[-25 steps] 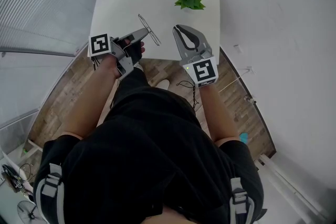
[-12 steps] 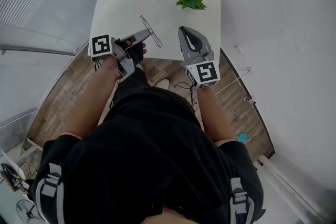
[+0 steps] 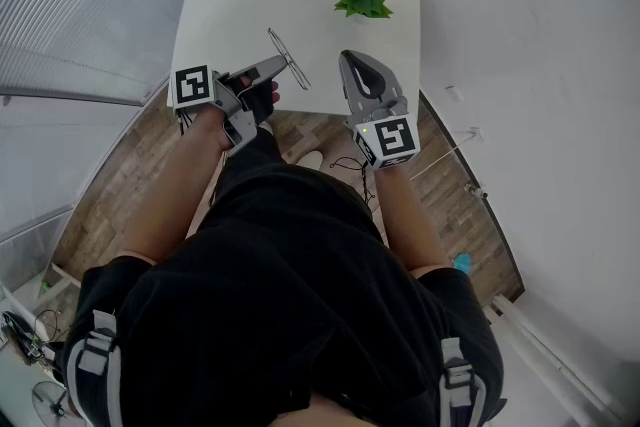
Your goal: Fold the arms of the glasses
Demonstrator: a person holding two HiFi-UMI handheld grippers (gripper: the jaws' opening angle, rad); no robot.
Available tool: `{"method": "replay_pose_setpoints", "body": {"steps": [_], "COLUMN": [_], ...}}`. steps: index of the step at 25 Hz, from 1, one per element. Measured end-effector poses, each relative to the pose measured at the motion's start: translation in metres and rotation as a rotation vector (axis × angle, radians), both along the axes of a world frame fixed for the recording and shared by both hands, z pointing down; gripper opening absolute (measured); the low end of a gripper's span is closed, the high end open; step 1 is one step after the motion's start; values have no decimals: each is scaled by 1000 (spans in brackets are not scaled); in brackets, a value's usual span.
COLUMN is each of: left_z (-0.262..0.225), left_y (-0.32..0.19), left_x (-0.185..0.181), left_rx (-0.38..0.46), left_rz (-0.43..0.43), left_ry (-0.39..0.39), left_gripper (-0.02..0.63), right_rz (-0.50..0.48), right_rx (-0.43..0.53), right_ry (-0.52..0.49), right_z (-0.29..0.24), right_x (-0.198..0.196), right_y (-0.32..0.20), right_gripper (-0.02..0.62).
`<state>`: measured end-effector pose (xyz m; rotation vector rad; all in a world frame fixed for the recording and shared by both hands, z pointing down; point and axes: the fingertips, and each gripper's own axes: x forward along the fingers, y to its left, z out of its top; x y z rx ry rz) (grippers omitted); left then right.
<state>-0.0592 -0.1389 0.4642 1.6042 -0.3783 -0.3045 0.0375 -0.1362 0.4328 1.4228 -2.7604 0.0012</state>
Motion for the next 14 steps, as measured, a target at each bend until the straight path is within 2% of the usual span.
{"method": "replay_pose_setpoints", "body": {"steps": [14], "left_z": [0], "left_y": [2], "left_x": [-1], "left_rx": [3], "left_rz": [8], "left_ry": [3], "left_gripper": [12], "right_rz": [1], "right_rx": [-12], "right_ry": [-22], "right_z": [-1], "right_x": [-1], "right_y": [0], "right_gripper": [11]}}
